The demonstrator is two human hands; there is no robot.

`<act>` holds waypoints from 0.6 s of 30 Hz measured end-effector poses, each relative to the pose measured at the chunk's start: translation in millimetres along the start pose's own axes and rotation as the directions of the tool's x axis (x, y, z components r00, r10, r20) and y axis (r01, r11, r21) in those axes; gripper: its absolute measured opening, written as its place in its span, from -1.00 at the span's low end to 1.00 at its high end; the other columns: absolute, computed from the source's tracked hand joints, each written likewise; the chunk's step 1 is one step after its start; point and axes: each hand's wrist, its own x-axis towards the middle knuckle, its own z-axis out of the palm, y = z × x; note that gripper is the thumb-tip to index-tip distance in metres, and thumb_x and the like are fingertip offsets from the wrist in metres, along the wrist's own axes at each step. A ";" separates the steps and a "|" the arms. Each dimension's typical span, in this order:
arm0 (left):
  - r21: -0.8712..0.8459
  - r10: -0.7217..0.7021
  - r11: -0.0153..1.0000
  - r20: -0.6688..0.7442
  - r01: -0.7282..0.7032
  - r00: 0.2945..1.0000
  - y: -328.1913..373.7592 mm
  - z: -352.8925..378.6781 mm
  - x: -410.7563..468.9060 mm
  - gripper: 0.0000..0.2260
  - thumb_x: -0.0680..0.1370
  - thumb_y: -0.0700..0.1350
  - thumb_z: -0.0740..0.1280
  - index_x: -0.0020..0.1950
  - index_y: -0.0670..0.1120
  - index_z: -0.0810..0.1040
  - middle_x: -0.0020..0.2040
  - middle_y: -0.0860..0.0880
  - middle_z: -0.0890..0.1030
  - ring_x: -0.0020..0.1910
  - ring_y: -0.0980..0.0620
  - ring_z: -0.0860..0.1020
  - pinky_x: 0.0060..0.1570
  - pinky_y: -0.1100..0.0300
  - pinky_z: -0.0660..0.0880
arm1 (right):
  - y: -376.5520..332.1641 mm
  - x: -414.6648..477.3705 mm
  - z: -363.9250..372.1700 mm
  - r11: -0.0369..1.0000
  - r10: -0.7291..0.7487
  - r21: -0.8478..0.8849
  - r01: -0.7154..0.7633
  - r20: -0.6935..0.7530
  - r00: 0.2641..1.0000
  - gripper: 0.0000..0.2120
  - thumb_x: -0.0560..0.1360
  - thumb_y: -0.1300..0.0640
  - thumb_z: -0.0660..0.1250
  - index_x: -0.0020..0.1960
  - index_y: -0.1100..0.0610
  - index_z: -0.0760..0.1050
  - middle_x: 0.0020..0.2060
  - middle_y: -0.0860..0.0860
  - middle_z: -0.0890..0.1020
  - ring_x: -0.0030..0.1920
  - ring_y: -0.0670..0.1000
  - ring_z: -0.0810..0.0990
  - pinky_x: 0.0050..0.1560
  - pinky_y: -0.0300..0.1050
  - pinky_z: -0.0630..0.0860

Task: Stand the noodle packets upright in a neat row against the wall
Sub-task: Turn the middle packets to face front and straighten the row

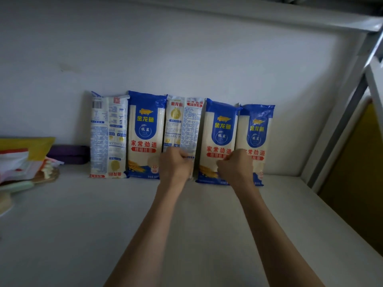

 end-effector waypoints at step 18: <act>-0.152 -0.069 0.987 -0.062 0.059 0.996 -11.6 -29.5 23.6 -0.66 0.49 0.06 0.38 0.18 -0.10 0.62 0.06 -0.03 0.67 0.03 -0.03 0.63 0.07 -0.06 0.58 | -25.0 -15.0 66.0 0.990 -0.062 0.135 0.038 0.177 0.982 -0.75 0.43 0.20 0.41 0.10 0.16 0.57 -0.01 0.08 0.69 -0.02 0.11 0.67 -0.01 0.07 0.64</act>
